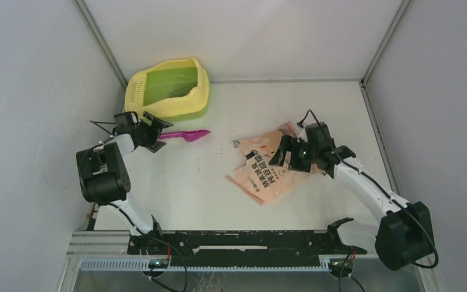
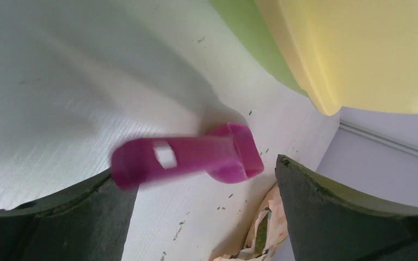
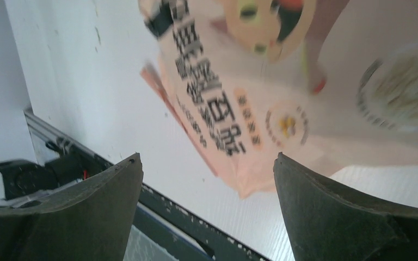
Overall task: Fill the litter box with clean litter
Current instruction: Place the spatula at the center of the board, then adjust the cat litter bag at the center of the board.
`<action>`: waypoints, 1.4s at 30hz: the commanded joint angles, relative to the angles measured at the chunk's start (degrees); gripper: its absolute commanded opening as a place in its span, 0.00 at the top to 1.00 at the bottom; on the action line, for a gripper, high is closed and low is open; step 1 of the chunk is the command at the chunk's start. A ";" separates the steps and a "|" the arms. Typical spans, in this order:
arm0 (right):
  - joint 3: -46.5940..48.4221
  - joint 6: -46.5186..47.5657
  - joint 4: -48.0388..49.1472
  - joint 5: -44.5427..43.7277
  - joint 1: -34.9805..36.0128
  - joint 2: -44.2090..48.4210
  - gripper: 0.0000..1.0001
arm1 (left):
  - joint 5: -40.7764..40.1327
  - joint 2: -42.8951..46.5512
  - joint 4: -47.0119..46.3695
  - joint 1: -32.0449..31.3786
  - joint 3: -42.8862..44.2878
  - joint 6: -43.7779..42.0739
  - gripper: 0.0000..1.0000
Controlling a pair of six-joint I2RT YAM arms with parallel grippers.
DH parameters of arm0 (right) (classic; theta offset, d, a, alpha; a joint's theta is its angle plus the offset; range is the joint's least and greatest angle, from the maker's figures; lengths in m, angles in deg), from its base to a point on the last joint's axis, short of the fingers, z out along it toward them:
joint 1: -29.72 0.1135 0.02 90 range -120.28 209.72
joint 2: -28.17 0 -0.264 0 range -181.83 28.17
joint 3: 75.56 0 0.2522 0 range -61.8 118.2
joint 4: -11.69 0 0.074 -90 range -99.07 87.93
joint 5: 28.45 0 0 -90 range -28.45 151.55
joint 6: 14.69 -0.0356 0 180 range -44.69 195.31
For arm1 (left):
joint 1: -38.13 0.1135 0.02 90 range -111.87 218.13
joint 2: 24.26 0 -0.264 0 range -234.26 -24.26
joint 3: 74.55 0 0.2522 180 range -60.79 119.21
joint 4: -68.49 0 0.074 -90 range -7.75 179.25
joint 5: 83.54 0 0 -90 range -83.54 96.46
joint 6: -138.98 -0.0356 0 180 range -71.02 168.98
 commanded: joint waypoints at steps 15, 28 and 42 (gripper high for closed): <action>-21.01 -23.74 18.39 -30.58 26.88 12.39 0.04 | -10.24 20.57 6.25 -7.46 -2.70 -2.55 0.00; -31.97 -40.33 31.23 -49.72 42.08 12.65 0.04 | -12.54 34.95 8.83 -12.78 -10.80 -5.20 0.00; -37.77 -46.00 63.30 -56.13 46.49 -4.54 0.05 | -11.62 40.49 8.89 -13.61 -15.31 -5.51 0.00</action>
